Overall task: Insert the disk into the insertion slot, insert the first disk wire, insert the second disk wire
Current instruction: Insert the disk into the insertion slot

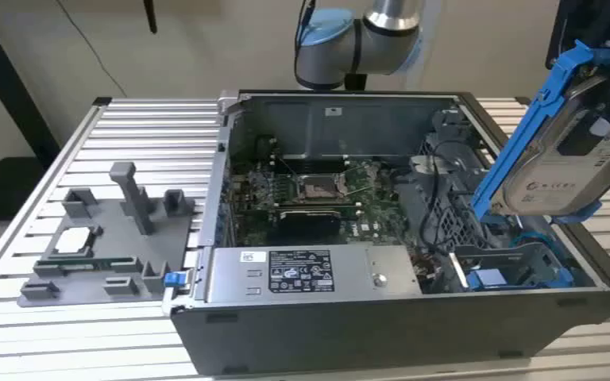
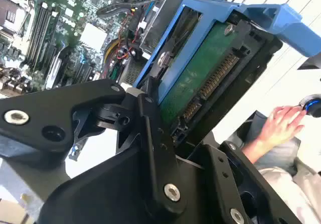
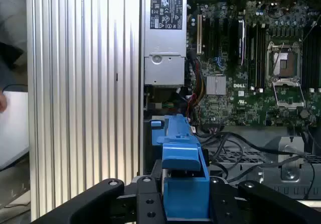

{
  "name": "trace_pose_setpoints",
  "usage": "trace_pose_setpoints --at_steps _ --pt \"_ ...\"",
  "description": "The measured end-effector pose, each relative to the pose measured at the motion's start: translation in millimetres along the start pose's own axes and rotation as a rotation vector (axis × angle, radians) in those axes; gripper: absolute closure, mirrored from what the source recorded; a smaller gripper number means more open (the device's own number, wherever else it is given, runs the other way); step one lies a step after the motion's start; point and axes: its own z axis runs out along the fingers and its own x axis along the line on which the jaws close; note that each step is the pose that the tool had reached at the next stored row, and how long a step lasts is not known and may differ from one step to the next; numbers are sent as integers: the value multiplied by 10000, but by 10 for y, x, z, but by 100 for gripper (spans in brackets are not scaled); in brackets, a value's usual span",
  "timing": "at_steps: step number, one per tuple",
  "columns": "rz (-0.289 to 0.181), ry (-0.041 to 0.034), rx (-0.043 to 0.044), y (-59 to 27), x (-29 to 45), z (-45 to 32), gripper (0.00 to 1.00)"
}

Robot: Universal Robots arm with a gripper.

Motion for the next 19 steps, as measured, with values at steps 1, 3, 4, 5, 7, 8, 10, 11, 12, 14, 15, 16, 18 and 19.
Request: trace_pose_setpoints --at_steps 1,3,4,5,7,8,10,11,12,14,15,16,18,19 --pt "0 1 -1 0 0 0 100" --pt "0 0 0 0 0 0 100" --pt "0 1 0 0 0 0 100" --pt "0 1 0 0 0 0 100" --pt "2 1 0 0 -1 0 100" --pt "3 1 -1 0 -1 0 100" --pt "6 2 0 0 -1 -1 100" --pt "8 1 0 0 -2 0 100" --pt "8 1 0 0 -2 0 100" --pt "11 1 -1 -3 -2 0 100" --pt "10 2 -5 -12 -2 2 100" --pt "11 3 -10 -22 -1 5 100" --pt "10 2 -28 -50 3 17 100" --pt "9 1 -37 -61 5 29 100"
